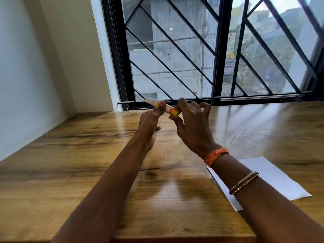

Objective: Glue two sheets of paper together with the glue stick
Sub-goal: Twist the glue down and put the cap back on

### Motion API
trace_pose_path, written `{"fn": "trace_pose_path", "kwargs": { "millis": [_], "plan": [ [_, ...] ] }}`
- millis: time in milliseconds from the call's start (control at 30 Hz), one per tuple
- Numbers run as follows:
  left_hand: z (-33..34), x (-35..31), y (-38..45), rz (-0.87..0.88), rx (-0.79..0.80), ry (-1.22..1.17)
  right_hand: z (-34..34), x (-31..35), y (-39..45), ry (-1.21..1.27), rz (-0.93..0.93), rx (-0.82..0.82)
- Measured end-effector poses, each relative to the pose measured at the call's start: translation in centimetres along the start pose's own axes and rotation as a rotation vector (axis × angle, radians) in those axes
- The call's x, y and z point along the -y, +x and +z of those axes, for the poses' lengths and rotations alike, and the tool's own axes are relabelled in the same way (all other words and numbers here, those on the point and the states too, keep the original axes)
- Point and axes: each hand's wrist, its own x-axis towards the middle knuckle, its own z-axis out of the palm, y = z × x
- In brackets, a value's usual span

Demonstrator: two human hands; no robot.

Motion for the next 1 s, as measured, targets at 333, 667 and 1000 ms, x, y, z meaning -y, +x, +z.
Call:
{"fn": "trace_pose_path", "kwargs": {
  "millis": [333, 667, 1000],
  "plan": [
    [-0.1, 0.1, 0.3, 0.017, 0.086, -0.103, -0.1, 0.7, 0.3, 0.349, 0.277, -0.018],
    [-0.1, 0.3, 0.1, 0.105, 0.158, -0.039, -1.3, 0.4, 0.8, 1.120, 0.744, 0.166],
    [-0.1, 0.4, 0.1, 0.099, 0.149, -0.052, -0.8, 0.2, -0.1, 0.190, 0.101, -0.036]
  ]
}}
